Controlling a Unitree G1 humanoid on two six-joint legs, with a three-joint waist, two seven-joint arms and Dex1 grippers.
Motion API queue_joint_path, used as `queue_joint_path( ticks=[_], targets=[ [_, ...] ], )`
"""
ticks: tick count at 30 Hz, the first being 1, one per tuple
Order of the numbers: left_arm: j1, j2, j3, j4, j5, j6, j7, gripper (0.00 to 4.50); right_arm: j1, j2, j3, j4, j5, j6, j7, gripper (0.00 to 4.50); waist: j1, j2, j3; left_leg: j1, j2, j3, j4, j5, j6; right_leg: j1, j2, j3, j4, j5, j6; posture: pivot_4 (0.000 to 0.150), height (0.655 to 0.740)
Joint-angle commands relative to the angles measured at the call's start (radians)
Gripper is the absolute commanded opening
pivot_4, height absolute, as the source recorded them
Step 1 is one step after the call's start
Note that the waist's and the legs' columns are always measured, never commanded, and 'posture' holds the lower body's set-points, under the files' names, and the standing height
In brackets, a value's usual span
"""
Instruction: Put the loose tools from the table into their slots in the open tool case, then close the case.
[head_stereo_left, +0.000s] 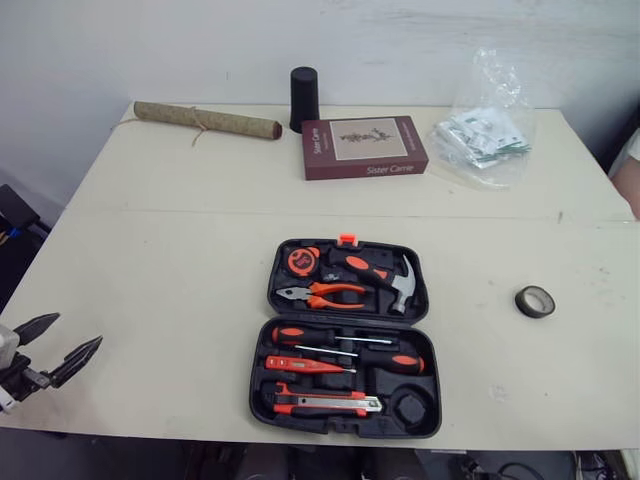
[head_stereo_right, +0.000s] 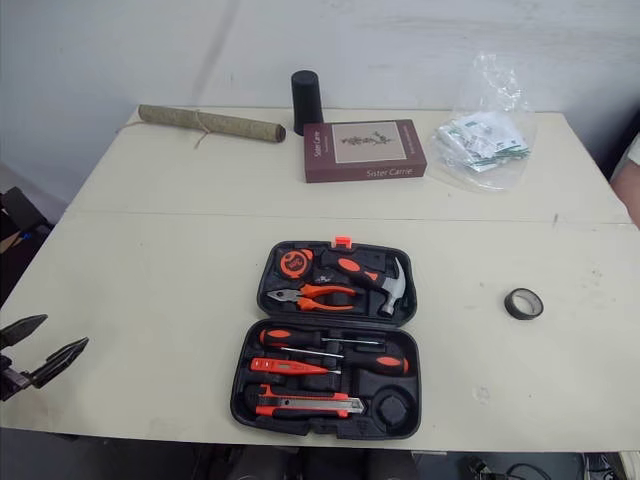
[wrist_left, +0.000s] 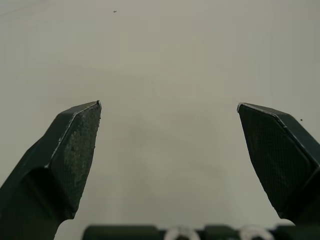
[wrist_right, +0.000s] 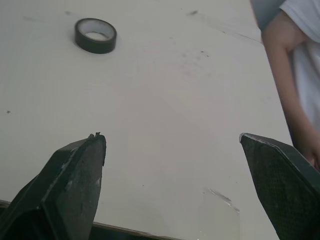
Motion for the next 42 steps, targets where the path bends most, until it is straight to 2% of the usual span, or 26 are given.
queue_joint_path(
  ticks=[1, 4, 5, 6, 8, 11, 14, 16, 20, 21, 24, 25, 31, 42],
  targets=[
    [-0.036, 0.019, -0.029, -0.108, -0.039, 0.043, -0.015, 4.43, -0.046, -0.032, 0.063, -0.139, 0.005, 0.111, -0.091, 4.50, -0.005, 0.000, 0.000, 0.000, 0.000, 0.000, 0.000, 0.001, -0.001, 0.000, 0.000, 0.000, 0.001, 0.000, 0.000, 0.150, 0.7400],
    [-0.078, 0.015, -0.117, -0.272, -0.073, 0.116, -0.023, 4.43, -0.107, -0.104, 0.115, -0.250, 0.012, 0.271, -0.181, 4.50, -0.016, 0.002, 0.001, 0.000, 0.000, 0.000, -0.001, 0.001, -0.001, -0.001, 0.000, 0.000, 0.001, 0.000, 0.000, 0.150, 0.7400],
    [-0.100, 0.011, -0.144, -0.328, -0.092, 0.147, -0.013, 4.43, -0.121, -0.130, 0.134, -0.291, 0.028, 0.304, -0.166, 4.50, -0.023, 0.005, 0.002, -0.001, 0.000, 0.001, -0.001, 0.001, -0.002, -0.002, 0.000, 0.001, 0.001, 0.001, 0.001, 0.150, 0.7400],
    [-0.129, 0.009, -0.178, -0.384, -0.099, 0.164, -0.006, 4.43, -0.132, -0.167, 0.155, -0.329, 0.032, 0.358, -0.159, 4.50, -0.023, 0.005, 0.002, -0.002, -0.001, 0.001, -0.001, 0.001, -0.001, -0.003, 0.000, 0.001, 0.002, 0.009, 0.016, 0.150, 0.7400],
    [-0.181, 0.003, -0.240, -0.474, -0.104, 0.197, 0.011, 4.43, -0.156, -0.246, 0.195, -0.381, 0.018, 0.485, -0.178, 4.50, -0.024, 0.005, 0.001, -0.004, -0.001, 0.001, -0.001, 0.003, -0.002, -0.006, 0.000, 0.001, 0.002, 0.010, 0.018, 0.150, 0.7400],
    [-0.274, 0.001, -0.363, -0.605, -0.142, 0.275, 0.011, 4.43, -0.217, -0.406, 0.259, -0.454, 0.043, 0.628, -0.108, 4.50, -0.023, 0.004, 0.002, -0.012, 0.000, 0.003, -0.001, 0.010, -0.003, -0.014, 0.002, 0.001, 0.005, 0.010, 0.019, 0.150, 0.7400],
    [-0.345, -0.003, -0.455, -0.682, -0.179, 0.349, 0.012, 4.43, -0.274, -0.564, 0.327, -0.482, 0.053, 0.769, -0.026, 4.50, -0.023, 0.003, 0.003, -0.012, 0.000, 0.005, 0.001, 0.011, -0.001, -0.014, 0.004, 0.002, 0.007, 0.011, 0.020, 0.150, 0.7400],
    [-0.374, -0.001, -0.499, -0.703, -0.193, 0.381, -0.002, 4.43, -0.307, -0.678, 0.418, -0.473, -0.014, 0.819, -0.006, 4.50, -0.025, 0.002, 0.003, -0.012, 0.000, 0.006, 0.003, 0.012, 0.000, -0.014, 0.005, 0.003, 0.009, 0.011, 0.020, 0.150, 0.7400],
    [-0.410, -0.023, -0.586, -0.737, -0.225, 0.425, -0.030, 4.43, -0.453, -0.797, 0.623, -0.451, -0.039, 0.870, 0.045, 4.50, -0.024, -0.004, 0.006, -0.011, 0.000, 0.006, 0.004, 0.013, 0.000, -0.015, 0.005, 0.003, 0.011, 0.011, 0.021, 0.150, 0.7400],
    [-0.416, -0.029, -0.599, -0.740, -0.223, 0.425, -0.032, 4.43, -0.480, -0.810, 0.657, -0.446, -0.051, 0.877, 0.053, 4.50, -0.024, -0.004, 0.006, -0.012, 0.000, 0.006, 0.004, 0.013, 0.000, -0.015, 0.005, 0.004, 0.011, 0.011, 0.021, 0.150, 0.7400],
    [-0.430, -0.058, -0.635, -0.745, -0.219, 0.414, -0.049, 4.50, -0.594, -0.810, 0.778, -0.415, -0.106, 0.857, 0.061, 3.66, -0.019, -0.005, 0.007, -0.013, 0.000, 0.006, 0.004, 0.014, -0.001, -0.016, 0.005, 0.003, 0.010, 0.011, 0.021, 0.150, 0.7400],
    [-0.435, -0.068, -0.648, -0.746, -0.217, 0.412, -0.051, 4.50, -0.645, -0.794, 0.818, -0.398, -0.128, 0.848, 0.053, 3.23, -0.018, -0.005, 0.007, -0.013, 0.000, 0.006, 0.005, 0.014, -0.001, -0.016, 0.005, 0.003, 0.010, 0.011, 0.021, 0.150, 0.7400],
    [-0.450, -0.110, -0.692, -0.766, -0.207, 0.414, -0.043, 4.50, -0.888, -0.734, 1.029, -0.278, -0.288, 0.786, 0.085, 3.23, -0.022, -0.005, 0.008, -0.014, 0.000, 0.006, 0.009, 0.014, -0.001, -0.015, 0.005, 0.004, 0.011, 0.011, 0.021, 0.150, 0.7400],
    [-0.446, -0.139, -0.710, -0.794, -0.204, 0.400, -0.036, 4.50, -1.137, -0.589, 1.221, -0.070, -0.477, 0.709, 0.145, 3.23, -0.024, -0.005, 0.008, -0.014, 0.000, 0.007, 0.012, 0.014, -0.002, -0.016, 0.006, 0.004, 0.013, 0.011, 0.021, 0.150, 0.7400]
  ],
)
